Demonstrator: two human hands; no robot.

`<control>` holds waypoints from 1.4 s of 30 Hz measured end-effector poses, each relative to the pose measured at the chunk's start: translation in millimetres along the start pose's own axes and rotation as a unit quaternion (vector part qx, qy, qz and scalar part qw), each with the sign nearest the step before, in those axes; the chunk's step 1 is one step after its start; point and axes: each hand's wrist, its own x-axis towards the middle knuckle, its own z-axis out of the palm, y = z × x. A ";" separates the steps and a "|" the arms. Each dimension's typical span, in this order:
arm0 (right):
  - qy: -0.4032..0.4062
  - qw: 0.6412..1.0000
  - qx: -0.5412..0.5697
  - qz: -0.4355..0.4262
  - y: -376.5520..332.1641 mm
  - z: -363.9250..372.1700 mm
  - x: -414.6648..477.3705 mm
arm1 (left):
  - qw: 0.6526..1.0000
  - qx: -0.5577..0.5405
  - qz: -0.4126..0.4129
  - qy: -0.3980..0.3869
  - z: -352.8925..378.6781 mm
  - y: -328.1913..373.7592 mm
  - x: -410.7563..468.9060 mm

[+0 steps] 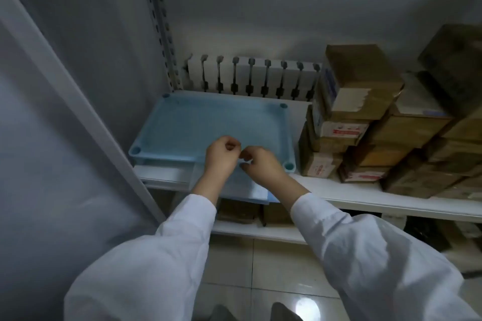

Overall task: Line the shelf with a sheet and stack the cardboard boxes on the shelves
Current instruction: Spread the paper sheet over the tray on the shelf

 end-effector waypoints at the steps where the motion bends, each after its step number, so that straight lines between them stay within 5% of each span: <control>1: -0.022 0.999 -0.039 -0.009 1.6 3.2 -3.2 | 1.000 -0.007 -0.002 0.000 0.7 -2.5 -1.8; 7: -0.063 0.937 -0.333 -0.086 19.9 26.7 -16.6 | 1.000 -0.014 -0.023 0.010 -1.6 -24.1 -10.2; 12: -0.025 0.924 -0.363 -0.115 28.2 34.0 -12.7 | 1.000 0.019 -0.015 -0.016 -12.8 -38.6 -14.2; 18: -0.089 0.975 -0.188 -0.079 19.6 9.7 -2.3 | 0.991 0.071 -0.026 -0.107 -29.9 -27.0 -14.7; 25: -0.145 0.985 -0.030 -0.083 -12.0 -35.0 0.5 | 0.947 0.210 0.004 -0.244 -50.5 -1.3 -17.8; 28: -0.107 0.988 0.020 -0.105 -24.1 -51.2 0.0 | 0.948 0.231 0.007 -0.218 -56.0 11.2 -17.9; 36: 0.118 0.984 0.103 -0.081 -34.1 -78.9 -0.3 | 0.992 0.068 -0.009 -0.107 -77.0 39.6 -9.0; 42: -0.044 0.984 0.158 -0.073 -37.3 -102.5 -4.0 | 0.999 -0.037 -0.037 -0.015 -81.0 53.1 -0.2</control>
